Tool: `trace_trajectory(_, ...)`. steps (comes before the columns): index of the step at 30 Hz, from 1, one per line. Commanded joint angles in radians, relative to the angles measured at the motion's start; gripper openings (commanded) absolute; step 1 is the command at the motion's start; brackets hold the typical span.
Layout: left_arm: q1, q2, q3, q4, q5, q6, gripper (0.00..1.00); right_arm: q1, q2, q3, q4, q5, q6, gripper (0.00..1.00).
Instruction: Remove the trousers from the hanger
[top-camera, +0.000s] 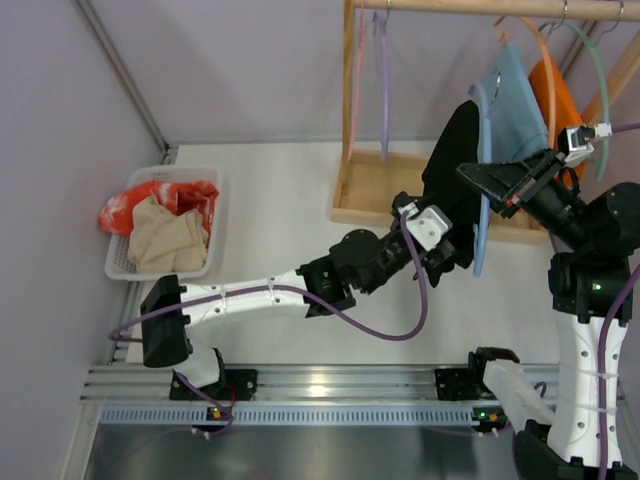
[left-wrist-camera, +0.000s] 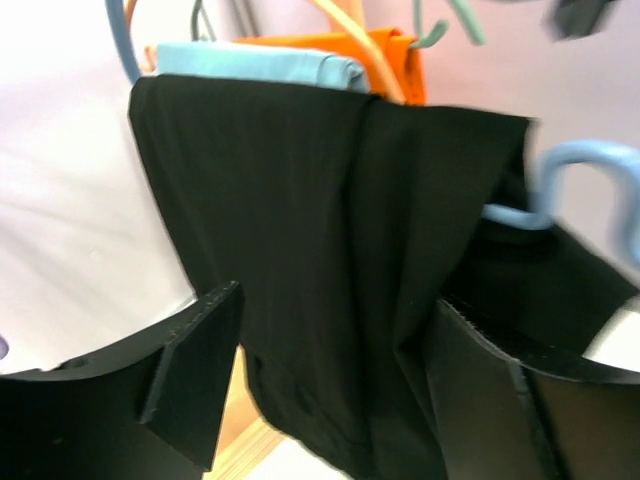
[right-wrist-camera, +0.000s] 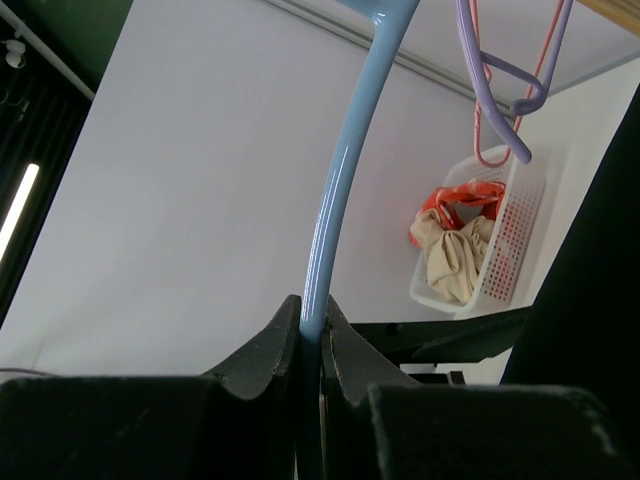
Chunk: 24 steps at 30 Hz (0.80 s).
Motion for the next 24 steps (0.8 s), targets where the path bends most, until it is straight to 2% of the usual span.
trace_trajectory(1, 0.027, 0.013, 0.052, 0.066, -0.043, 0.024, 0.74, -0.014, -0.015, 0.049, 0.16, -0.023, -0.002, 0.0)
trace_trajectory(3, 0.031, 0.027, 0.051, 0.064, -0.042, 0.045, 0.71, -0.014, -0.012, 0.049, 0.164, -0.025, 0.004, 0.0)
trace_trajectory(8, 0.036, 0.047, 0.037, 0.067, -0.03, 0.076, 0.72, -0.014, -0.006, 0.057, 0.164, -0.033, 0.012, 0.0)
trace_trajectory(13, 0.042, 0.053, 0.031, 0.098, 0.009, 0.081, 0.83, -0.014, -0.008, 0.048, 0.161, -0.036, 0.013, 0.0)
trace_trajectory(14, 0.042, 0.045, 0.022, 0.107, 0.044, 0.076, 0.87, -0.014, -0.008, 0.046, 0.158, -0.036, 0.013, 0.0)
trace_trajectory(18, 0.042, 0.016, -0.004, 0.116, 0.14, 0.049, 0.92, -0.014, -0.006, 0.042, 0.171, -0.037, 0.018, 0.0)
trace_trajectory(20, 0.041, 0.023, -0.001, 0.116, 0.144, 0.05, 0.92, -0.014, -0.005, 0.042, 0.171, -0.039, 0.027, 0.0)
trace_trajectory(22, 0.041, 0.042, 0.014, 0.115, 0.083, 0.056, 0.91, -0.014, -0.008, 0.042, 0.178, -0.043, 0.035, 0.0)
trace_trajectory(23, 0.042, 0.054, 0.025, 0.115, 0.057, 0.065, 0.89, -0.014, -0.009, 0.042, 0.184, -0.045, 0.036, 0.0)
trace_trajectory(24, 0.047, 0.069, 0.028, 0.113, 0.03, 0.071, 0.84, -0.012, -0.012, 0.042, 0.189, -0.046, 0.036, 0.0)
